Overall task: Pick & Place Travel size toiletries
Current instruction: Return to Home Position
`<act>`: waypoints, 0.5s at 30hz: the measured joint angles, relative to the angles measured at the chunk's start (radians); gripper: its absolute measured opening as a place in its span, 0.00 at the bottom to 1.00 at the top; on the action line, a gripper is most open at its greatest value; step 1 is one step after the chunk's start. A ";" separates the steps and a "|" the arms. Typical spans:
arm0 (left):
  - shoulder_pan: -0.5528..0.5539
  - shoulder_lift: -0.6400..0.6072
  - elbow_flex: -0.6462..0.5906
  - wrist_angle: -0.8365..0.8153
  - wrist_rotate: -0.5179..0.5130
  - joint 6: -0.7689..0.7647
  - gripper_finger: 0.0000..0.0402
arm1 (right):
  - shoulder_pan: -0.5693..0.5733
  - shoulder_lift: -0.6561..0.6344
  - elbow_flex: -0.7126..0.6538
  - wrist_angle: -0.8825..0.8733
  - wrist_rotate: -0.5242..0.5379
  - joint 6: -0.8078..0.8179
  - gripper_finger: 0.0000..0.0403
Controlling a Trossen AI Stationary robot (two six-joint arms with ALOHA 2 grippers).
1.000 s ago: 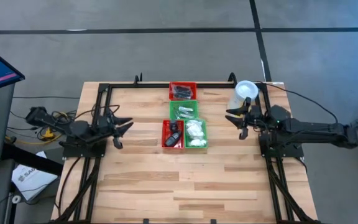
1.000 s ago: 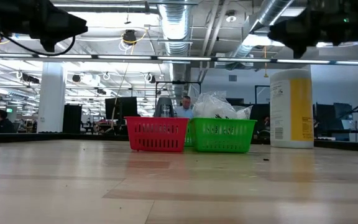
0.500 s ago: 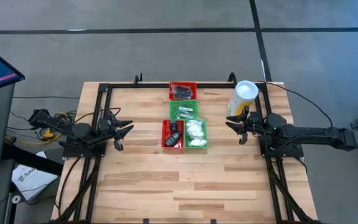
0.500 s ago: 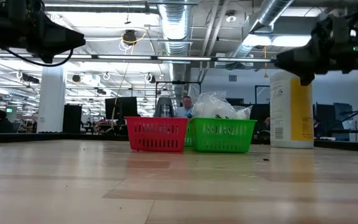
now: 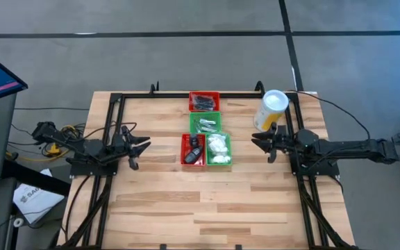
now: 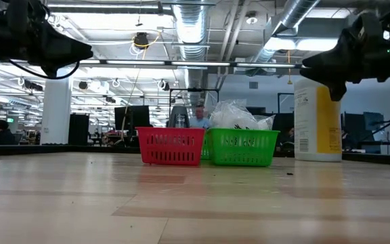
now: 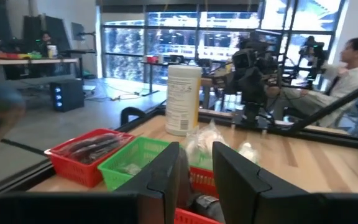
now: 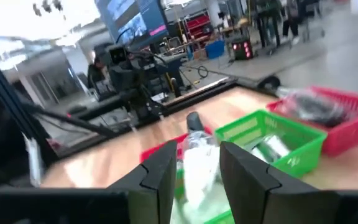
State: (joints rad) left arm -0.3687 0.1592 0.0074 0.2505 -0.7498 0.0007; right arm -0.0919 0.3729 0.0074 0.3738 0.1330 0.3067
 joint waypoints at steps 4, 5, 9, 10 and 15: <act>0.000 0.005 0.000 0.000 -0.006 0.000 0.22 | 0.000 0.000 0.000 -0.003 0.000 0.129 0.28; 0.000 0.008 0.000 0.001 -0.006 0.000 0.22 | 0.000 0.000 0.000 -0.003 0.000 0.143 0.28; 0.000 0.010 0.000 0.002 -0.006 0.000 0.22 | 0.000 0.000 -0.001 -0.005 0.000 0.147 0.28; 0.000 0.012 0.000 0.002 -0.007 0.000 0.22 | 0.000 0.000 -0.001 -0.005 0.000 0.147 0.28; 0.000 0.012 0.000 0.003 -0.009 0.001 0.22 | 0.000 0.000 -0.001 -0.006 -0.001 0.147 0.28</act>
State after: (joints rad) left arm -0.3687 0.1708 0.0071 0.2537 -0.7589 0.0015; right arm -0.0921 0.3729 0.0066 0.3675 0.1322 0.4534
